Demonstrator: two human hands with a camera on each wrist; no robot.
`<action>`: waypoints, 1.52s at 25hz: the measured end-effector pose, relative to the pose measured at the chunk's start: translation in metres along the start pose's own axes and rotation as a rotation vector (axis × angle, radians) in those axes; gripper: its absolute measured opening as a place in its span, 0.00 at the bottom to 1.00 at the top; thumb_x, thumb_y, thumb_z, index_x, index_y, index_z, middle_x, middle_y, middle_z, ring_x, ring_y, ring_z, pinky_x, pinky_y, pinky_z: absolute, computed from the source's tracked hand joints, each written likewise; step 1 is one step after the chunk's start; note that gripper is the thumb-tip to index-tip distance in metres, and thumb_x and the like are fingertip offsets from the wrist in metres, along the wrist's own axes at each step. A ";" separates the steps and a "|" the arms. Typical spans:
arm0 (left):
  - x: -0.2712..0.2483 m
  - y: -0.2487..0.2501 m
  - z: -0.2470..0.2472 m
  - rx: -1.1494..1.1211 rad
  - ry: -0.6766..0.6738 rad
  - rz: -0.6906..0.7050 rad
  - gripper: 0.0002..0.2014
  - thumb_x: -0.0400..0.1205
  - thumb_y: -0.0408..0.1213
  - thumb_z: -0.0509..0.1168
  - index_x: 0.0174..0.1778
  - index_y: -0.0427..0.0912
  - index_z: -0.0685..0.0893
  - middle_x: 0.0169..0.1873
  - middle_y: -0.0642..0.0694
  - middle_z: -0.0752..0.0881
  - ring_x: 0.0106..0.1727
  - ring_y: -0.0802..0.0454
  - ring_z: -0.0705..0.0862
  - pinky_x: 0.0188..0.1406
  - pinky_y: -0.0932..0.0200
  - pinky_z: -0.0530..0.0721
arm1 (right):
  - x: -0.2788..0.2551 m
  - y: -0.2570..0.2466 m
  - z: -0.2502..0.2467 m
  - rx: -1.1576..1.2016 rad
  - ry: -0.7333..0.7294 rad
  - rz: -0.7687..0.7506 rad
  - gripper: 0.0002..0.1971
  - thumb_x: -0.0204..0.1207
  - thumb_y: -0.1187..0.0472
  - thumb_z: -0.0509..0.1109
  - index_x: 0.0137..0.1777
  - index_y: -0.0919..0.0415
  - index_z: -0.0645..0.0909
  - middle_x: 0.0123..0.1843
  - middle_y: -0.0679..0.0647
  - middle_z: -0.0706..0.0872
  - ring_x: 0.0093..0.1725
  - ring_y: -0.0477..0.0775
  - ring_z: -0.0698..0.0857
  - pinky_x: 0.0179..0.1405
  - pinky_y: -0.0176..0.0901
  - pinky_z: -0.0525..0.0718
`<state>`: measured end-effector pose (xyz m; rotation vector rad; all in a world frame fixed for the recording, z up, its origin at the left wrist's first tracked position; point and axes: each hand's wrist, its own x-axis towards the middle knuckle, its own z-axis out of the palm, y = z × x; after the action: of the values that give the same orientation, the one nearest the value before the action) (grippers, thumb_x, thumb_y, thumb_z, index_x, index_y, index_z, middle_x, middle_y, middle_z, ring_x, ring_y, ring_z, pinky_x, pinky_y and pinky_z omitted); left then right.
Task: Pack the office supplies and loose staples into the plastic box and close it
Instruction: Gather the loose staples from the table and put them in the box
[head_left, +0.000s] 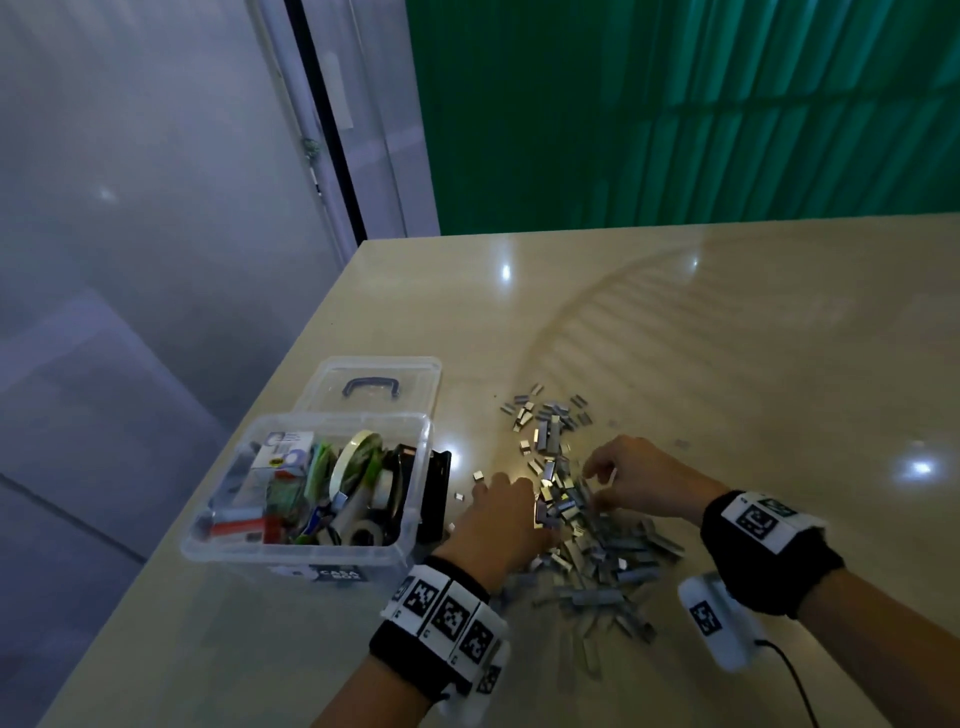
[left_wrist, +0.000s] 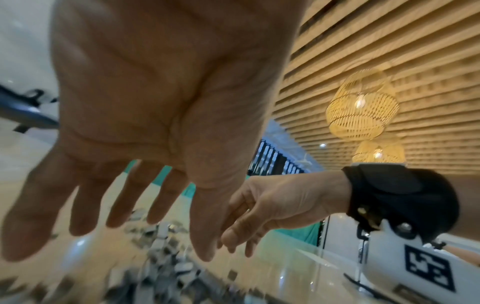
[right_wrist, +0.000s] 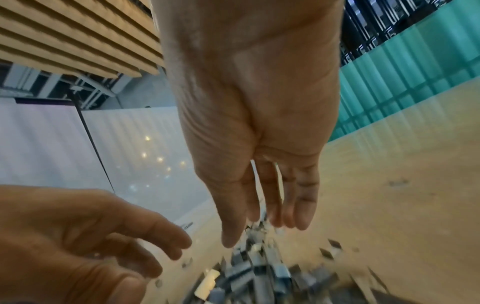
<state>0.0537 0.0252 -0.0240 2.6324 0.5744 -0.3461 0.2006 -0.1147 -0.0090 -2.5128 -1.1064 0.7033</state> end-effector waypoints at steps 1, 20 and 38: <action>0.002 -0.002 0.005 0.005 -0.014 -0.038 0.32 0.77 0.53 0.73 0.73 0.41 0.72 0.69 0.38 0.73 0.72 0.35 0.72 0.67 0.43 0.75 | 0.004 0.005 0.008 -0.029 -0.028 0.037 0.27 0.74 0.50 0.81 0.71 0.54 0.80 0.64 0.52 0.83 0.60 0.51 0.83 0.56 0.43 0.79; 0.037 0.002 0.032 -0.235 0.191 -0.097 0.05 0.78 0.36 0.74 0.47 0.43 0.86 0.50 0.42 0.85 0.49 0.46 0.86 0.49 0.53 0.86 | 0.009 0.006 0.046 0.052 0.035 -0.055 0.18 0.75 0.60 0.76 0.61 0.53 0.75 0.56 0.53 0.82 0.53 0.54 0.81 0.55 0.54 0.85; 0.033 -0.003 0.033 -0.161 0.153 -0.026 0.13 0.79 0.42 0.72 0.58 0.45 0.83 0.56 0.44 0.81 0.57 0.45 0.82 0.58 0.46 0.85 | -0.002 0.012 0.023 0.182 0.145 -0.056 0.05 0.73 0.70 0.78 0.45 0.60 0.91 0.44 0.49 0.89 0.42 0.43 0.88 0.44 0.36 0.88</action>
<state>0.0768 0.0240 -0.0648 2.5116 0.6581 -0.1015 0.1940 -0.1219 -0.0325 -2.3295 -1.0108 0.5698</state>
